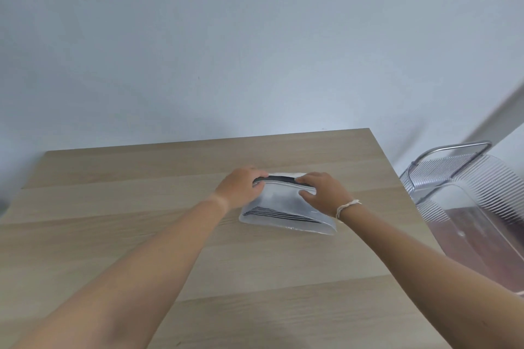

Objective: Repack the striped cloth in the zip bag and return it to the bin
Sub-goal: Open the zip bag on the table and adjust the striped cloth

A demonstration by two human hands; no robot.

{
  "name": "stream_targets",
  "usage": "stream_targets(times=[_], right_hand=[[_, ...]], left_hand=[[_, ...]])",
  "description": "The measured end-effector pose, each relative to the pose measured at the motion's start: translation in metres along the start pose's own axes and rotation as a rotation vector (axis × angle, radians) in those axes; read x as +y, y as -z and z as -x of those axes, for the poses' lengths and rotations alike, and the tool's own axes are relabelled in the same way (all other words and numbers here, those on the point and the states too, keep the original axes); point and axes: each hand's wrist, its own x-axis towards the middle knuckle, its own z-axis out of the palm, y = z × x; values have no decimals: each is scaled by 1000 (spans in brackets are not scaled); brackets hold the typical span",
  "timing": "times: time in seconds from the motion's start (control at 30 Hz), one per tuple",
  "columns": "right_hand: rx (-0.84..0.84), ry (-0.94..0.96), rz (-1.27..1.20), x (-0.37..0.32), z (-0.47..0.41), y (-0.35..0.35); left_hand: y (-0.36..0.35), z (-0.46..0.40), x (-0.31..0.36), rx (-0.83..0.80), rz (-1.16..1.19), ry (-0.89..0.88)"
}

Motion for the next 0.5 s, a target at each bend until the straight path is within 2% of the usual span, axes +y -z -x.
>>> stream_targets(times=[0.27, 0.5], right_hand=[[-109, -89, -46, -8, -27, -16], [-148, -58, 34, -11, -29, -25]], left_hand=[[-17, -14, -12, -161, -36, 145], [-21, -14, -18, -192, 33, 101]])
